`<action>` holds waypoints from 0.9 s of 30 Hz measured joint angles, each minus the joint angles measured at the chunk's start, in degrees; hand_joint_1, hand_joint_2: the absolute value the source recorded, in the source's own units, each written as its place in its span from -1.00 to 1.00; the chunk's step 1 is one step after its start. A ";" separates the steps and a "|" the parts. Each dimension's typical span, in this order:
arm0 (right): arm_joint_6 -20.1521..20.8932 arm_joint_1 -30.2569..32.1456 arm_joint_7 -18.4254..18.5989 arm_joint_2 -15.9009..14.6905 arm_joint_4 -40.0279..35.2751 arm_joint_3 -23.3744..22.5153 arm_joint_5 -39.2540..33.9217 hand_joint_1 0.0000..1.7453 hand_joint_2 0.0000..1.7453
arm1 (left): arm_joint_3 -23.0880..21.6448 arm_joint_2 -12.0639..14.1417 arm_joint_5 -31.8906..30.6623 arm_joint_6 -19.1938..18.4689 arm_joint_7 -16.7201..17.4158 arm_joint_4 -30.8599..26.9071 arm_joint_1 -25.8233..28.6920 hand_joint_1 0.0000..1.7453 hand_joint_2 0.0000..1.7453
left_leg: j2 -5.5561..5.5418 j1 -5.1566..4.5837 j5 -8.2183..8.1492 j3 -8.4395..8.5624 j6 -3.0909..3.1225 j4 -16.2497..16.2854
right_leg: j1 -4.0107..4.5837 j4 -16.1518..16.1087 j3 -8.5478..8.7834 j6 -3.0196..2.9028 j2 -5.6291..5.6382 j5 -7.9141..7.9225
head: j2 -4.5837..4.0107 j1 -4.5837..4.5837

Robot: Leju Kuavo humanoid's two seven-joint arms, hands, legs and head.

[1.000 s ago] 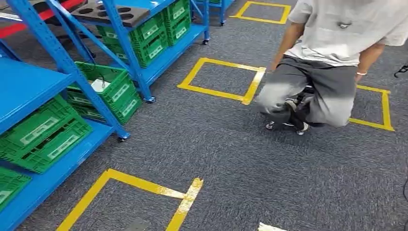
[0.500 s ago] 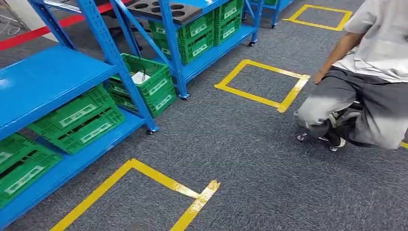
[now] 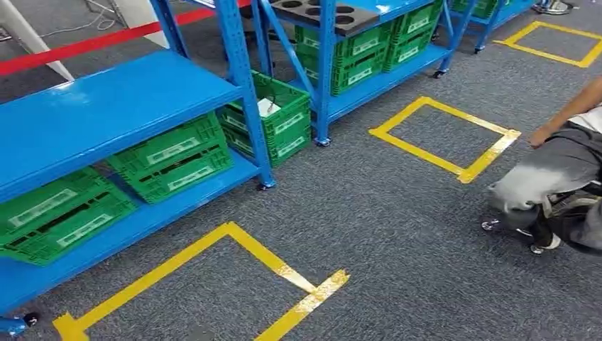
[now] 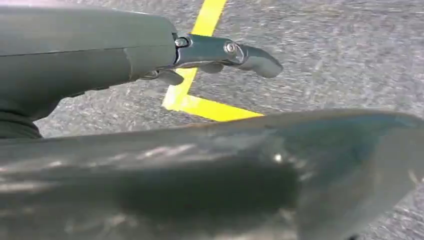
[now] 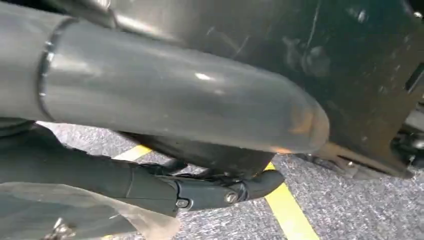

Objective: Take the parts from the cabinet and place them on the table.

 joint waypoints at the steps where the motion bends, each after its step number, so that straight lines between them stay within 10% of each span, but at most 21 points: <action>1: 0.00 -0.03 -0.04 -0.04 -0.04 0.00 0.04 -1.00 -1.00 | 0.07 -0.02 0.13 0.15 0.04 0.00 0.19 -1.00 -1.00 | -0.52 0.16 0.13 0.13 0.15 -0.19 | -0.27 1.31 -0.55 0.44 3.86 -0.99 | -0.02 0.46; 3: 0.04 0.03 -0.20 -0.04 -0.04 0.02 0.04 -1.00 -1.00 | 0.11 -0.09 0.04 0.26 0.09 0.00 -0.22 -1.00 -1.00 | -1.91 0.28 0.17 -0.09 0.63 -0.17 | -0.54 9.34 -4.52 0.71 7.66 -4.88 | 0.00 0.65; 6: 0.04 0.42 -0.17 -0.33 -0.04 0.00 0.00 -1.00 -1.00 | 0.15 -0.26 0.07 0.31 0.13 0.00 -0.15 -1.00 -1.00 | -4.26 0.29 0.09 0.04 0.73 -0.10 | -0.64 17.30 -9.32 1.07 8.25 -6.38 | 0.00 0.74; 9: 0.09 0.45 -0.24 -0.50 -0.04 0.00 -0.09 -1.00 -1.00 | 0.17 -0.35 -0.02 0.33 0.15 0.00 -0.15 -1.00 -1.00 | -6.82 0.61 -0.16 0.29 0.33 0.28 | -1.03 5.93 -4.83 1.29 9.57 1.50 | 0.00 0.68; 11: 0.18 0.58 -0.41 -0.50 -0.02 0.00 -0.31 -1.00 -1.00 | 0.17 -0.35 -0.29 0.33 0.24 0.00 -0.47 -1.00 -1.00 | -8.22 0.27 -0.58 -0.33 -0.47 1.34 | -1.67 0.80 -2.57 1.30 13.98 1.55 | 0.00 0.70; 15: 0.61 0.59 -1.42 -0.96 -0.04 0.00 -0.79 -1.00 -1.00 | 0.17 -0.29 -0.24 0.57 -0.20 0.00 -0.16 -1.00 -1.00 | -10.34 0.68 -0.22 -1.05 -1.64 1.18 | -1.59 0.92 -1.87 -0.18 11.40 1.60 | 0.00 0.65; 17: 0.92 0.70 -1.79 -1.18 -0.04 -0.02 -0.90 -1.00 -1.00 | 0.17 -0.37 -0.20 0.59 -0.55 0.00 -0.30 -1.00 -1.00 | -4.24 0.30 -2.65 -2.58 -2.18 4.97 | -1.39 0.83 -1.57 -1.13 9.74 1.41 | 0.00 -0.22; 21: 1.05 1.17 -1.81 -1.73 -0.04 -0.04 -0.87 -1.00 -1.00 | 0.17 -0.44 -0.22 0.52 -0.61 0.00 -0.46 -1.00 -1.00 | -2.77 0.68 -7.55 -9.00 -2.52 18.26 | -0.97 0.84 -1.19 -1.73 5.98 0.85 | 0.00 -0.13; 24: 1.07 1.09 -1.81 -1.86 -0.04 -0.04 -0.72 -1.00 -1.00 | 0.20 -0.35 -0.17 0.37 -0.48 0.00 -0.36 -1.00 -1.00 | -1.68 0.52 -0.62 -3.72 -1.73 7.67 | -0.75 0.84 -0.31 -1.54 3.75 0.21 | 0.00 -0.13; 25: 1.09 1.11 -1.81 -1.86 -0.04 -0.04 -0.70 -1.00 -1.00 | 0.20 -0.35 -0.18 0.35 -0.48 0.00 -0.38 -1.00 -1.00 | 0.56 0.15 0.81 -1.54 -1.14 3.21 | -0.69 0.82 0.05 -1.40 3.16 -0.06 | 0.00 -0.15; 26: 1.14 1.27 -1.81 -1.86 -0.02 -0.04 -0.70 -1.00 -1.00 | 0.20 -0.35 -0.15 0.33 -0.48 0.00 -0.56 -1.00 -1.00 | 2.50 -0.48 -0.52 -0.84 -1.00 2.33 | -0.33 0.84 -0.39 -1.04 2.52 -0.36 | 0.00 -0.07; 27: 1.14 1.22 -1.82 -1.92 -0.04 -0.04 -0.68 -1.00 -1.00 | 0.20 -0.39 -0.07 0.33 -0.59 0.00 -0.74 -1.00 -1.00 | 2.21 -0.59 -0.55 -0.68 -0.83 1.67 | -0.24 0.88 0.25 -0.81 1.96 -0.61 | 0.00 -0.22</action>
